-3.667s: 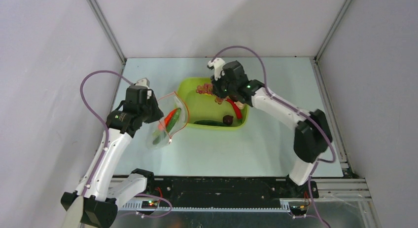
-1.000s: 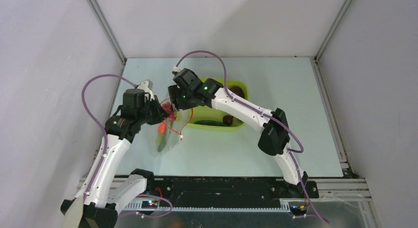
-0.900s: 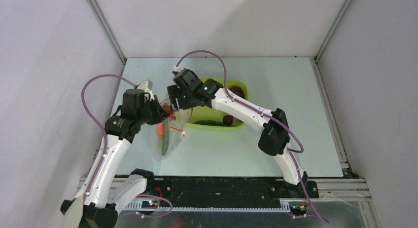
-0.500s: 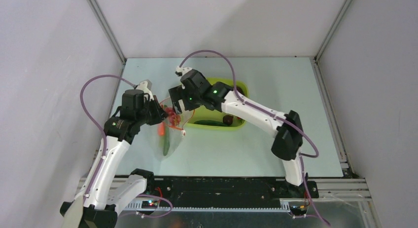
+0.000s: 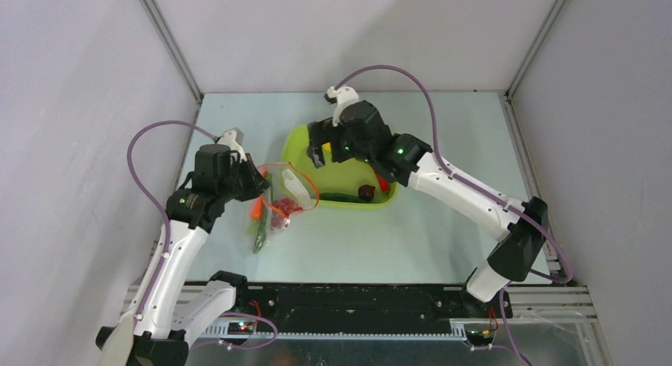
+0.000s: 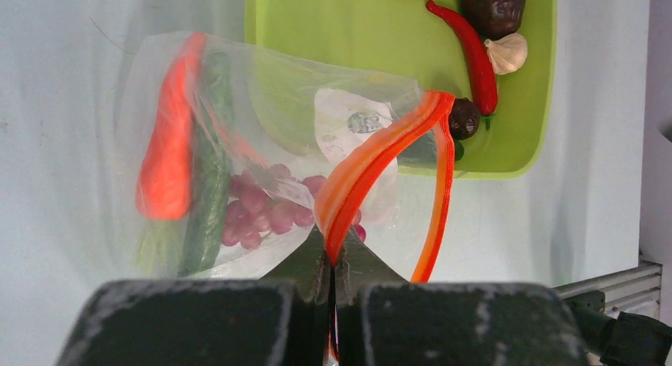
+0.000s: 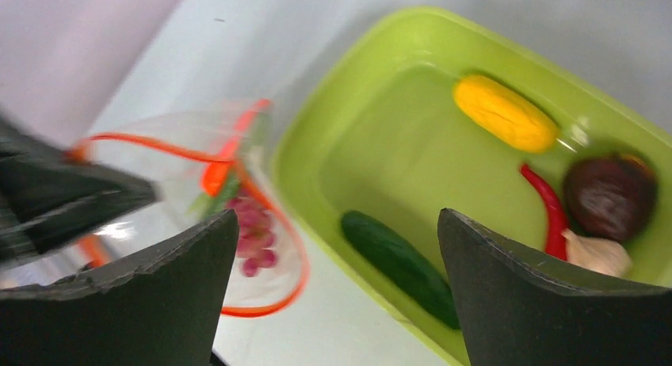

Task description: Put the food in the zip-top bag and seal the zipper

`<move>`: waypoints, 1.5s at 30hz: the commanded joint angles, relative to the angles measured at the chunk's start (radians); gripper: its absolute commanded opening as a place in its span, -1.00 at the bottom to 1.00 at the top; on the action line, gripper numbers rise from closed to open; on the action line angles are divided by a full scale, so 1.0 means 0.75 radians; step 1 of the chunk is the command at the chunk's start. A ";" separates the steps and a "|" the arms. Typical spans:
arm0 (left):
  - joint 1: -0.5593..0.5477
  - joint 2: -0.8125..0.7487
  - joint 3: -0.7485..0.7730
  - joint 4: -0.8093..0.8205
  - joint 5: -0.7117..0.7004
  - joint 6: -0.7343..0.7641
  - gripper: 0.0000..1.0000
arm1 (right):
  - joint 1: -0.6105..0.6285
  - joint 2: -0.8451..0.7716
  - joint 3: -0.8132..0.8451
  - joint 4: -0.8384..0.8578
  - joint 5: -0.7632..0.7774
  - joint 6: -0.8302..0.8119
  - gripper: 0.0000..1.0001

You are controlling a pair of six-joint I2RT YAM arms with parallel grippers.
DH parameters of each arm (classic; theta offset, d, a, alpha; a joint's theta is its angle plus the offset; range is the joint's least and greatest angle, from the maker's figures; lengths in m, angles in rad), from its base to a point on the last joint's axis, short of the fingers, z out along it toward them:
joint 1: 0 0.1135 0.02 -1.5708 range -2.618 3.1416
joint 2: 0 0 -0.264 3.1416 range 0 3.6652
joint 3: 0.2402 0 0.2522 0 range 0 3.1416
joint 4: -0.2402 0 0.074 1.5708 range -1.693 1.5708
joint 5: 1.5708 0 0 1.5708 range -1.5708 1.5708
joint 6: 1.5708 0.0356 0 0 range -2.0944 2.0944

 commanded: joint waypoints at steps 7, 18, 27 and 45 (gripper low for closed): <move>-0.003 -0.035 0.018 0.056 -0.018 0.021 -1.00 | -0.253 0.041 -0.192 -0.056 -0.025 -0.054 0.99; -0.003 -0.031 0.015 0.059 -0.018 0.020 -1.00 | -0.298 0.355 -0.064 -0.164 0.045 -0.141 0.98; -0.001 -0.006 0.014 0.057 -0.012 0.019 -1.00 | -0.322 0.499 -0.036 -0.156 0.085 -0.204 0.88; -0.001 0.009 0.015 0.058 -0.025 0.019 -1.00 | -0.348 0.692 0.022 -0.176 0.124 -0.187 0.45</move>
